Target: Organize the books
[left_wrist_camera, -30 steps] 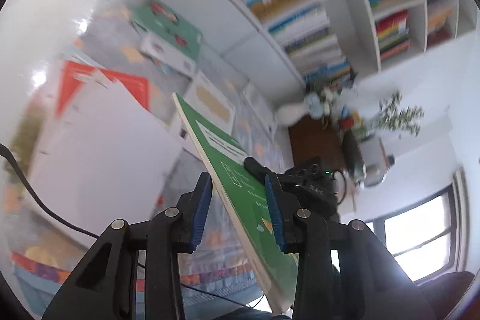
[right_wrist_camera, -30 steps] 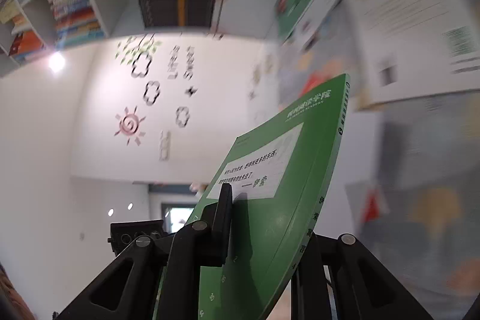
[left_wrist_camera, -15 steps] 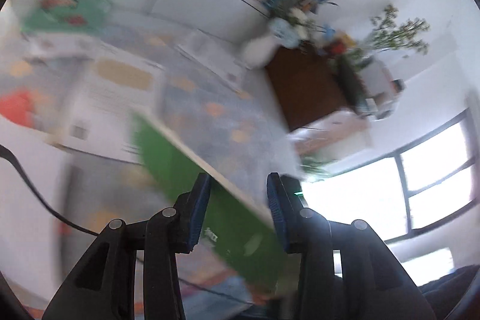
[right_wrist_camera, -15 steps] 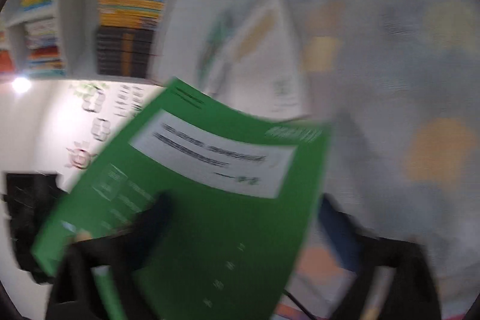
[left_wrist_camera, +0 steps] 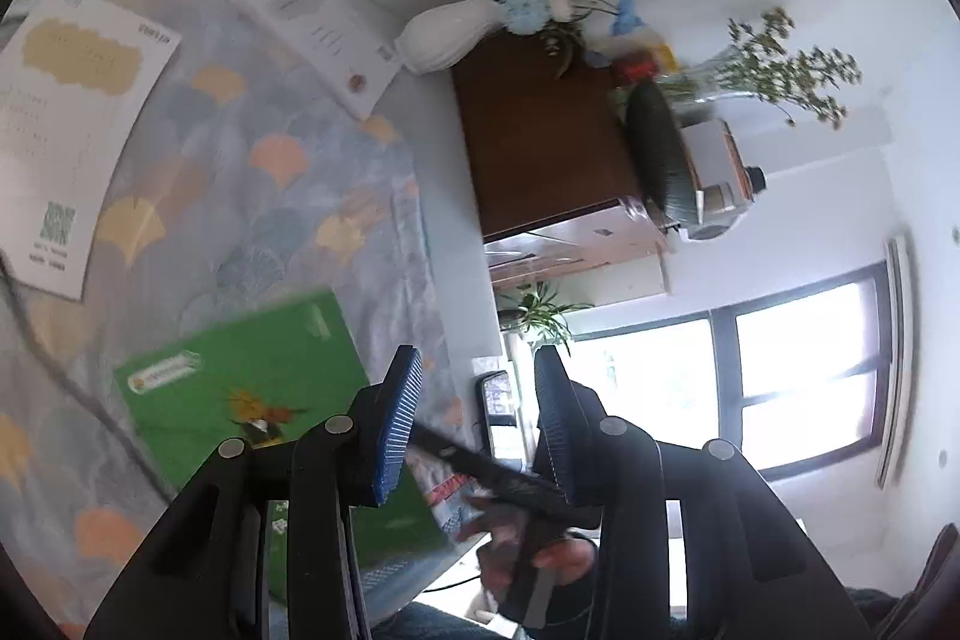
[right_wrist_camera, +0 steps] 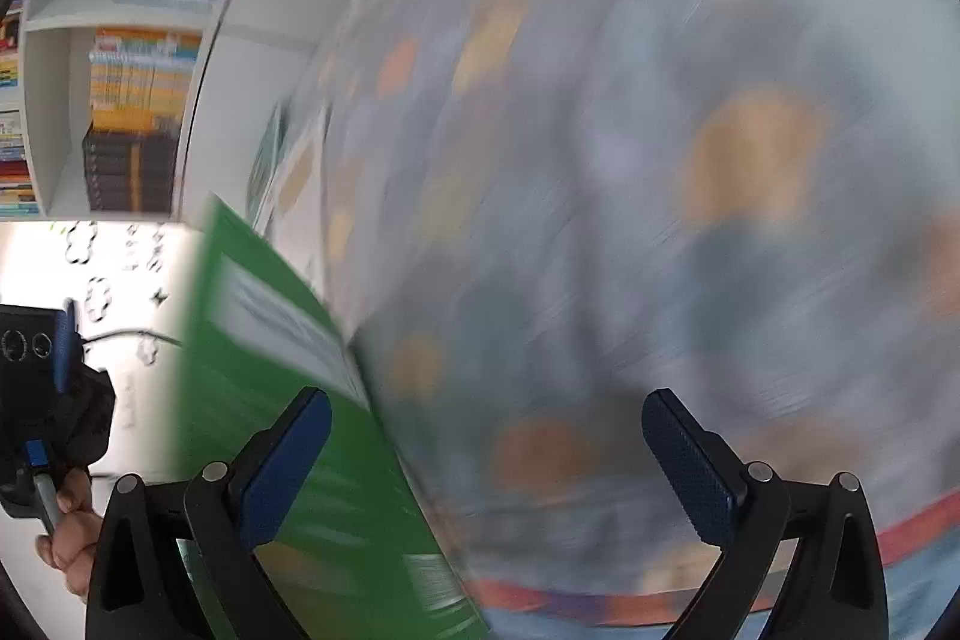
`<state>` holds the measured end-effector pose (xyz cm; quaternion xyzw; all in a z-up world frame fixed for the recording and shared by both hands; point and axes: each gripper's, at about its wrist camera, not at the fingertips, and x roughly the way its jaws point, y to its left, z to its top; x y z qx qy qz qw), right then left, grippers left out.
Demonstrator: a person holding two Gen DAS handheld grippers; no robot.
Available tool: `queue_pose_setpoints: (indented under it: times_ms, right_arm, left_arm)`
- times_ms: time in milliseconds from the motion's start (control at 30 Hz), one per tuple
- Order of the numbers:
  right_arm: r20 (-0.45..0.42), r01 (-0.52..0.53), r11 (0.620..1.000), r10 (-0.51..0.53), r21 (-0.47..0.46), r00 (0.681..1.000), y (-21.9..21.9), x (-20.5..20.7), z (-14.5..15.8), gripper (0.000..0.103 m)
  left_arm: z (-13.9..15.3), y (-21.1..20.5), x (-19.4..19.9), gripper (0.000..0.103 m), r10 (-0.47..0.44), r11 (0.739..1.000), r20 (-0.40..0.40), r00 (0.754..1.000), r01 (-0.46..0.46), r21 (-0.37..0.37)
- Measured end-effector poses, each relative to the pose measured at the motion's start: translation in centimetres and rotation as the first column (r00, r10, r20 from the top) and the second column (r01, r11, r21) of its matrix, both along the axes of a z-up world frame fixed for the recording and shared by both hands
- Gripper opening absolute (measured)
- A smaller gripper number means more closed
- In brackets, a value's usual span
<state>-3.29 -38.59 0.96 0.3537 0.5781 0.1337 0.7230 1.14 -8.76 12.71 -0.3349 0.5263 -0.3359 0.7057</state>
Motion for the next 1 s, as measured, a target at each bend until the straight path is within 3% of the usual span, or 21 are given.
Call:
queue_pose_setpoints:
  times_ms: [133, 267, 333, 367, 467, 633, 767, 1000]
  right_arm:
    - [0.096, 0.068, 0.982, -0.051, -0.177, 0.994, -3.4, -1.0, 3.0, 0.103]
    - [0.109, 0.086, 0.936, -0.052, -0.341, 0.993, -4.8, -1.3, 4.6, 0.103]
    - [0.126, 0.091, 0.919, -0.046, -0.383, 0.991, -5.3, -1.7, 4.9, 0.103]
    - [0.132, 0.091, 0.911, -0.041, -0.402, 0.99, -5.3, -1.7, 5.1, 0.103]
    - [0.117, 0.068, 0.898, -0.018, -0.435, 0.993, -4.4, -1.0, 5.2, 0.103]
    - [0.103, 0.027, 0.875, 0.027, -0.484, 0.994, -3.1, -0.8, 4.6, 0.103]
    - [0.085, -0.002, 0.868, 0.052, -0.496, 0.995, -2.6, -1.0, 4.2, 0.103]
    - [0.071, -0.036, 0.838, 0.089, -0.545, 0.993, -2.1, -1.1, 4.0, 0.103]
  left_arm:
    - [-1.1, 0.4, 0.3, 0.035, 0.041, 0.999, -0.04, 0.998, -0.04, 0.026]
    - [-1.3, 0.3, 0.7, 0.036, 0.068, 0.994, -0.044, 0.997, -0.064, 0.086]
    - [-1.1, 0.2, 0.6, 0.041, 0.082, 0.986, -0.021, 0.996, -0.078, 0.148]
    - [-0.9, -0.1, 0.4, 0.049, 0.087, 0.977, -0.004, 0.996, -0.084, 0.195]
    - [-0.3, -1.1, -0.5, 0.075, 0.069, 0.924, 0.078, 0.995, -0.093, 0.371]
    - [-0.5, -2.8, -2.6, 0.082, -0.017, 0.807, 0.173, 0.985, -0.088, 0.585]
    - [-2.0, -2.4, -3.6, 0.082, -0.005, 0.784, 0.136, 0.991, -0.081, 0.616]
    - [-5.3, -0.9, -5.4, 0.092, 0.024, 0.686, 0.079, 0.997, -0.074, 0.724]
